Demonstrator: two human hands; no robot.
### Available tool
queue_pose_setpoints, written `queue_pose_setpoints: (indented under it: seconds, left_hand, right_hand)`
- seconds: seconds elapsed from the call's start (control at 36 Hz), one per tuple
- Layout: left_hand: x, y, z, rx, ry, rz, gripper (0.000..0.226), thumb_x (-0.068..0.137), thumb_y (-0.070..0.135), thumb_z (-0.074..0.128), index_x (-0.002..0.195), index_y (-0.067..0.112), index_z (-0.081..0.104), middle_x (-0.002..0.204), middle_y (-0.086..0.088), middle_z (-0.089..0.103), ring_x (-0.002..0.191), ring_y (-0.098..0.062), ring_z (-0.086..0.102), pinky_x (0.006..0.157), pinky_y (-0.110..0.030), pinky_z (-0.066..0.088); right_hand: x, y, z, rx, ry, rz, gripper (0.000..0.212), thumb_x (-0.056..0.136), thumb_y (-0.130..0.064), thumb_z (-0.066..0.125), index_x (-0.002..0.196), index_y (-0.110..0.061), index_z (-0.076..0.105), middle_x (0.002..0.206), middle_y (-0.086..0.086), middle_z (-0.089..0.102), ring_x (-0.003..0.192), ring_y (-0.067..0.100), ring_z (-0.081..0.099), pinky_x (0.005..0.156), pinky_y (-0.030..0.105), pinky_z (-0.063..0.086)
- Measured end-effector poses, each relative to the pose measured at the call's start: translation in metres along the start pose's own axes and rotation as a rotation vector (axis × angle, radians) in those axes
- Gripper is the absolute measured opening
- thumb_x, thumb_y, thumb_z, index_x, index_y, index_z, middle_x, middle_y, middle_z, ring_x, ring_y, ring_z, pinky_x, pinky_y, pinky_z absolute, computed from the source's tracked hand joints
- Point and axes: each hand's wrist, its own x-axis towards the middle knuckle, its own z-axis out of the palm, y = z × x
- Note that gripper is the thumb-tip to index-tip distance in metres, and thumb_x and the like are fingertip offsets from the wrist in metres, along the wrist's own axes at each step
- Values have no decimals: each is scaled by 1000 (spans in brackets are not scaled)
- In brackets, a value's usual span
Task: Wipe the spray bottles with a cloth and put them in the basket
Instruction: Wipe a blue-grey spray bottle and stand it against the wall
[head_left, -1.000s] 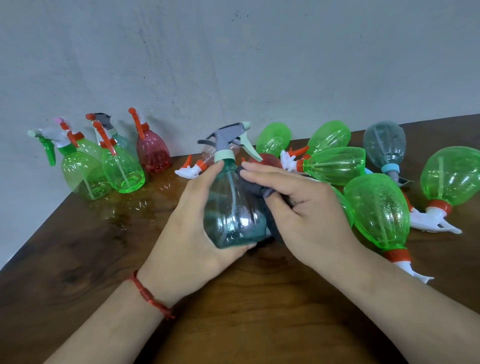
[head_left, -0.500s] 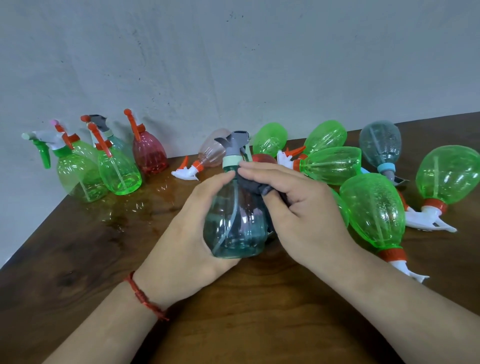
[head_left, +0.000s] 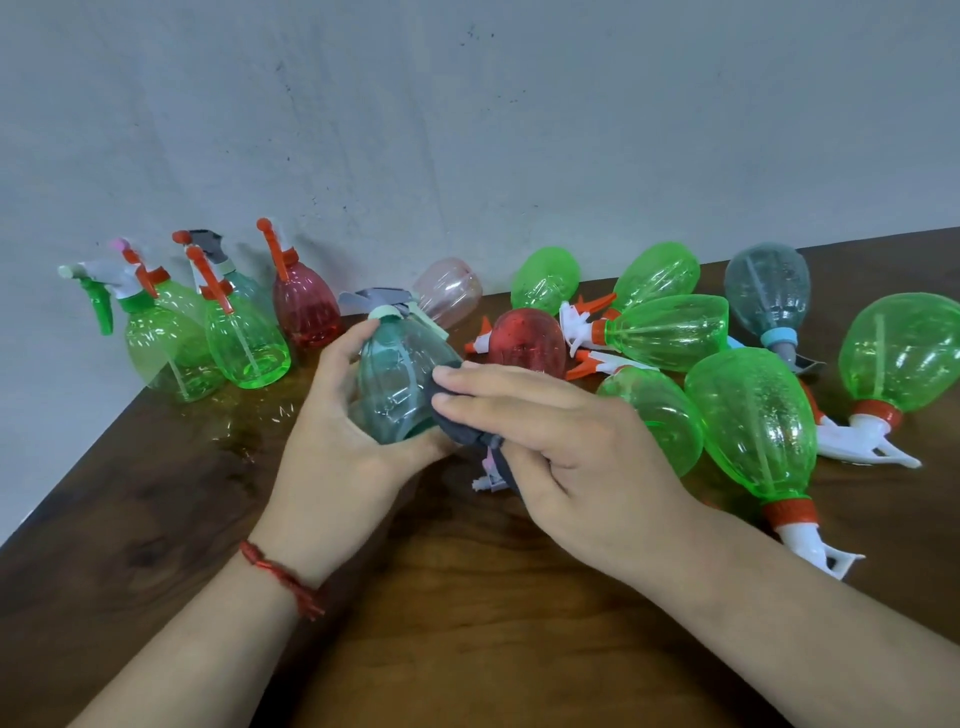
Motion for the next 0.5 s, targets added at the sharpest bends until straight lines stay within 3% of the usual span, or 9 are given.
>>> queue_pose_setpoints:
  seconds: [0.08,0.19,0.28,0.39,0.5]
  left_hand:
    - [-3,2,2,39,-28,32,109,62,22,101,154,33,44,142,6,65,127,-14,68,108,-43,56]
    - [-7,-3,5,135,-117,142,112,68,30,102,159,34,38,152,4,57,137,-20,62,110,-48,54]
    - [-9,-3,8,212,-174,246,111,72,34,100,163,24,36,158,0,50,141,-27,57,114,-52,50]
    - [-10,6,9,351,-207,403,104,76,29,96,161,11,38,157,-2,47,144,-26,54,114,-47,51]
    - [-10,7,9,395,-246,446,105,77,28,94,162,12,35,159,-1,44,148,-25,49,117,-47,49]
  right_hand:
    - [2,-2,0,9,13,21,47,96,-1,46,133,-12,73,145,-5,65,139,7,56,115,30,47]
    - [3,2,-2,38,95,93,52,92,6,47,133,-15,73,144,-8,65,135,0,57,113,23,46]
    - [5,6,-4,80,169,185,55,91,16,54,130,-16,75,141,-9,67,133,-3,58,114,22,46]
    - [8,7,-7,169,203,289,51,96,12,55,129,-20,76,138,-13,68,133,-10,55,114,13,40]
    - [9,8,-8,334,223,393,48,99,12,52,127,-18,77,133,-14,71,131,-9,57,113,15,42]
